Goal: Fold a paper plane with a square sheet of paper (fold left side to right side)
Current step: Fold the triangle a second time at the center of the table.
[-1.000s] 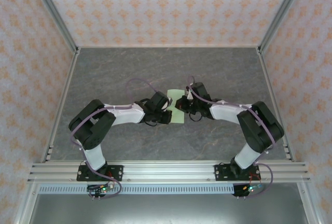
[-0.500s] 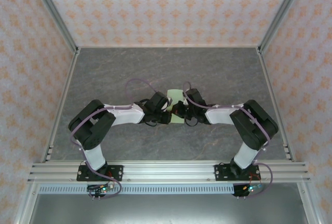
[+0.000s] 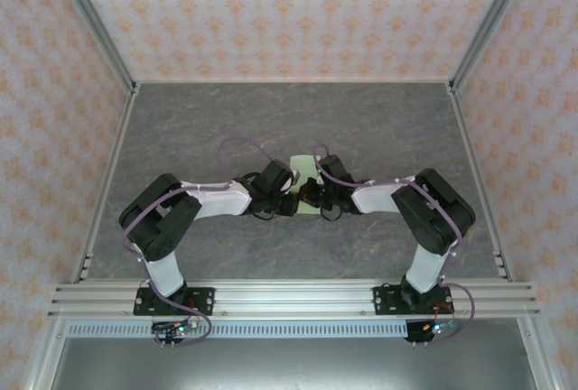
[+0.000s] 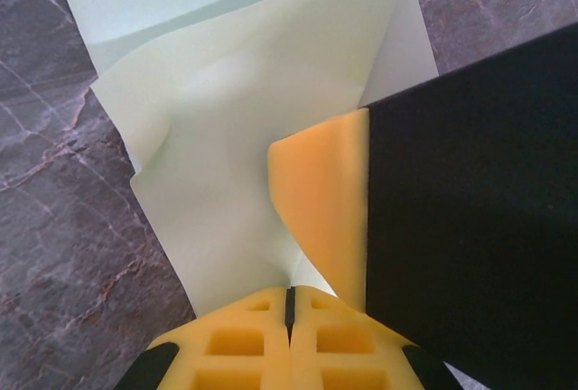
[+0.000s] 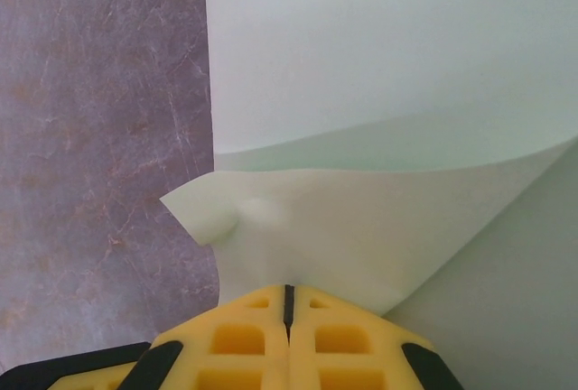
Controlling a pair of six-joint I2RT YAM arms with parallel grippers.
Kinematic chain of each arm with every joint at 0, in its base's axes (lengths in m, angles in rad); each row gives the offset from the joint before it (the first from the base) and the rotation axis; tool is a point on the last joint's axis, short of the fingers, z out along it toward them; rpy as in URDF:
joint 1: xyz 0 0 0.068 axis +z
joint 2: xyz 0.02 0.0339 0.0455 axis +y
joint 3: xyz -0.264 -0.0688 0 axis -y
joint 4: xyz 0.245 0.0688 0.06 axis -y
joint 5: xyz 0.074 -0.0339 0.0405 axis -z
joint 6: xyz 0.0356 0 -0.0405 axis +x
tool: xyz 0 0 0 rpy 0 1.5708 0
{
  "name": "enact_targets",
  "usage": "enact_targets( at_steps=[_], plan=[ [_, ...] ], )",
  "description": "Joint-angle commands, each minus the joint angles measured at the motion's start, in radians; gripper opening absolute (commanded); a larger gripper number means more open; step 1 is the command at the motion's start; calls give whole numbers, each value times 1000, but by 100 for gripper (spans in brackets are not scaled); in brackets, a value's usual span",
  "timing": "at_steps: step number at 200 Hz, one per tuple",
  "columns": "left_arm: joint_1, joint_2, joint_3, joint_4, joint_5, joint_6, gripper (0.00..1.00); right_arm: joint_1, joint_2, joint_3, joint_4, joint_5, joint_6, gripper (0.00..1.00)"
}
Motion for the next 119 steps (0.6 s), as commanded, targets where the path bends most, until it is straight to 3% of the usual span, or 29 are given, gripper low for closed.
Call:
enact_targets(
  at_steps=[1,119],
  plan=[
    [14,26,-46,-55,-6,-9,0,-13,10,22,-89,102,-59,1],
    [35,38,-68,-35,11,-16,0,-163,34,62,-154,98,-154,2]
  ],
)
